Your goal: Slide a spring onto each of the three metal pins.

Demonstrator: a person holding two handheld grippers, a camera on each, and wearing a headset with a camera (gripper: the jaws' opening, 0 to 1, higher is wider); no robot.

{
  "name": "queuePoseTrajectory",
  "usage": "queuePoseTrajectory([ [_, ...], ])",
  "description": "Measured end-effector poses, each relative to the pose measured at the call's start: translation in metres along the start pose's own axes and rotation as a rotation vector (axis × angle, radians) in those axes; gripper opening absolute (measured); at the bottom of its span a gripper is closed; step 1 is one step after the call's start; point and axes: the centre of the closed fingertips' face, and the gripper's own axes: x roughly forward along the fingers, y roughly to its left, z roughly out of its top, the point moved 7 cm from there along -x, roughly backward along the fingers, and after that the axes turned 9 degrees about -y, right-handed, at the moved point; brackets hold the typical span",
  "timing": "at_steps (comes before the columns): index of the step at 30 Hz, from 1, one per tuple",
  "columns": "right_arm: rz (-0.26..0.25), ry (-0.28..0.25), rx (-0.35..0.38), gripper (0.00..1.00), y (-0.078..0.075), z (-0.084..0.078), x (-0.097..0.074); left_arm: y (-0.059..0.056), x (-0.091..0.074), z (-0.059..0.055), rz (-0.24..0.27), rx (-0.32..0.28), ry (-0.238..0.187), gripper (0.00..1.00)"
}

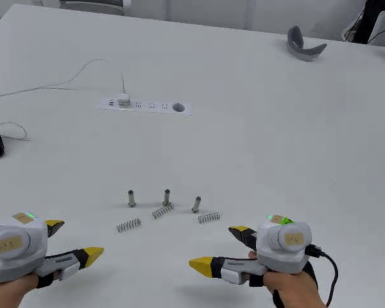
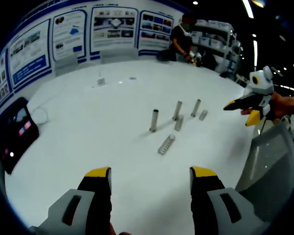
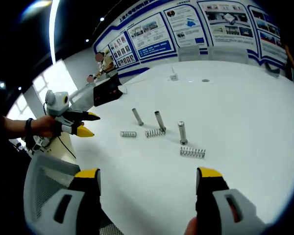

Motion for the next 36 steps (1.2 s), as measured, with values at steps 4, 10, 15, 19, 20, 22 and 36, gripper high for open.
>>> queuePoseTrajectory([
  [4,0.0,0.004,-0.003,0.81,0.001,0.001,0.0,-0.006,0.003,0.003,-0.023,0.025,0.006,0.67],
  [10,0.003,0.005,-0.008,0.81,0.004,0.002,0.0,-0.009,0.014,0.008,-0.059,0.071,0.016,0.67],
  [15,-0.004,0.002,-0.009,0.81,0.005,0.002,-0.001,-0.014,0.028,0.014,-0.09,0.113,0.028,0.65],
  [19,-0.01,0.0,-0.007,0.81,0.006,0.001,-0.003,-0.018,0.038,0.016,-0.116,0.128,0.036,0.63],
  [20,-0.01,0.0,-0.007,0.81,0.006,0.001,-0.004,-0.018,0.04,0.016,-0.12,0.129,0.036,0.63],
  [22,-0.012,-0.002,-0.007,0.81,0.006,0.001,-0.005,-0.021,0.043,0.018,-0.13,0.139,0.039,0.63],
  [36,-0.028,-0.002,-0.001,0.81,0.001,-0.001,-0.012,-0.025,0.061,0.018,-0.171,0.182,0.072,0.59],
])
